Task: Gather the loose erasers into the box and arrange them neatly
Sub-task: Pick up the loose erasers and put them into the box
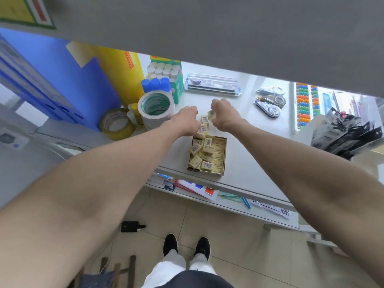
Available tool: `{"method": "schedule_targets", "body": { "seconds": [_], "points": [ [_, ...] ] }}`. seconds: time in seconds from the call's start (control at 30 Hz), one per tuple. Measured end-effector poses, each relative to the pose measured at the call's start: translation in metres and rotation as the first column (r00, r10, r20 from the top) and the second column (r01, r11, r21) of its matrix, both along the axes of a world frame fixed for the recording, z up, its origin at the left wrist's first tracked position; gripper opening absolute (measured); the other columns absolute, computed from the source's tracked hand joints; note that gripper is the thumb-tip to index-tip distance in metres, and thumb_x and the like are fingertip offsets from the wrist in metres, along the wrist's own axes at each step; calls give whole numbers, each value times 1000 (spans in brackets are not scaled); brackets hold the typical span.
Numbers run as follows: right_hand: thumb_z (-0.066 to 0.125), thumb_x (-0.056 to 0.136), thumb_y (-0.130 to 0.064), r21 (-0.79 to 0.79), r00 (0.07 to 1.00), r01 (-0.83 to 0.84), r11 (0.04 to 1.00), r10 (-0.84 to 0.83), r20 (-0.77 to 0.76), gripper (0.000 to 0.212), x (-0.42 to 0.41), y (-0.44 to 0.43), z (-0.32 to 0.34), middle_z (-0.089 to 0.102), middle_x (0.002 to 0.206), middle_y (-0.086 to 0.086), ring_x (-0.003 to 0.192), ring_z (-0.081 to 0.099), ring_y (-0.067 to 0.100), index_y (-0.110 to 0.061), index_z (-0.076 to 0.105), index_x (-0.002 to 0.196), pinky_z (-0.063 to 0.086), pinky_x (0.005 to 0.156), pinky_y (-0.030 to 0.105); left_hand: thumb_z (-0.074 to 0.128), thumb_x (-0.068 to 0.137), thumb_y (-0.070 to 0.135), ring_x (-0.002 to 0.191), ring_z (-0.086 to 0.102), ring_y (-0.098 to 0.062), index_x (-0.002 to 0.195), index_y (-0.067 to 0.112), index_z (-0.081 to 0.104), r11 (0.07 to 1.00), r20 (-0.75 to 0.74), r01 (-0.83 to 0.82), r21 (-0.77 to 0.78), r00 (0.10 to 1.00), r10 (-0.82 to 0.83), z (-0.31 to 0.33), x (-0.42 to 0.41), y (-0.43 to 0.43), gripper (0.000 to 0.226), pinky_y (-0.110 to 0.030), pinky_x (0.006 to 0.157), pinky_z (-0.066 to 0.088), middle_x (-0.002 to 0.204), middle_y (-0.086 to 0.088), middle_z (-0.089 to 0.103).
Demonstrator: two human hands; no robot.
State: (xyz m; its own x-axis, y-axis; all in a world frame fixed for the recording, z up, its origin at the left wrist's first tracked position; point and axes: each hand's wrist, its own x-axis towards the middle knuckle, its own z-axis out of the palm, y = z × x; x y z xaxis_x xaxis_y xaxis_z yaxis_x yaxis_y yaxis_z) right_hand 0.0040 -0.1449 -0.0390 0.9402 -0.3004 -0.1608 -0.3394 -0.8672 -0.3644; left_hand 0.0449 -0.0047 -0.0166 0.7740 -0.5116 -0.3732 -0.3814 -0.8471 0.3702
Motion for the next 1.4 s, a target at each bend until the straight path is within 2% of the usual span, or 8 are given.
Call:
{"method": "schedule_targets", "body": {
  "seconds": [0.23,0.37,0.47,0.73,0.93,1.1,1.27,1.4],
  "points": [
    [65,91,-17,82,992,120,989,-122,26,19,-7,-4,-3,58,108,14,85,54,28,-4,59,104,44,70,34,47,88,13,129,45,-24,139,14,43,999,5,42,-15,999,-42,6,-10,-5,51,-42,106,39,144,-6,43],
    [66,92,-25,155,977,211,965,-215,9,31,-23,-6,-3,53,108,10,93,56,28,-3,59,113,48,77,36,48,89,14,125,47,-26,137,12,44,998,16,70,-9,997,-70,5,-23,-6,48,-43,103,42,141,-7,46],
    [69,91,-24,178,968,238,955,-249,41,28,-37,-11,1,68,100,15,91,65,32,4,69,96,55,77,39,47,90,13,124,47,-28,138,11,43,995,41,97,30,994,-98,3,-32,-4,48,-42,101,42,140,-10,46],
    [85,74,-21,372,987,161,914,-143,-75,24,-72,-11,28,72,73,15,58,61,15,-1,75,80,49,49,20,49,90,13,123,48,-30,141,12,41,996,52,86,13,995,-86,6,-52,3,52,-44,100,45,140,-12,47],
    [87,70,-13,328,986,150,933,-118,-117,21,-71,3,22,66,62,9,53,58,13,1,77,81,49,50,23,50,89,15,126,46,-29,141,12,41,997,28,74,-14,997,-74,10,-61,14,53,-45,103,42,141,-12,46],
    [87,71,-16,272,981,139,952,-95,-171,19,-69,1,23,67,69,7,60,62,17,-5,76,82,56,58,29,49,87,13,128,44,-29,137,9,44,999,-2,42,4,999,-42,9,-54,26,50,-42,105,40,140,-13,47],
    [62,85,-6,278,982,185,943,-170,-77,10,-60,3,19,65,75,14,59,62,25,1,70,85,55,56,32,51,90,11,127,46,-29,138,7,44,999,-18,5,-46,1000,-6,11,-48,20,48,-39,104,40,141,-13,47],
    [52,87,-3,258,974,223,940,-222,-34,15,-47,-8,12,63,86,13,83,68,33,-4,66,92,60,75,42,50,90,13,126,46,-29,137,7,45,998,-26,8,-57,1000,-9,13,-38,8,48,-40,103,41,140,-13,47]
  ]
}}
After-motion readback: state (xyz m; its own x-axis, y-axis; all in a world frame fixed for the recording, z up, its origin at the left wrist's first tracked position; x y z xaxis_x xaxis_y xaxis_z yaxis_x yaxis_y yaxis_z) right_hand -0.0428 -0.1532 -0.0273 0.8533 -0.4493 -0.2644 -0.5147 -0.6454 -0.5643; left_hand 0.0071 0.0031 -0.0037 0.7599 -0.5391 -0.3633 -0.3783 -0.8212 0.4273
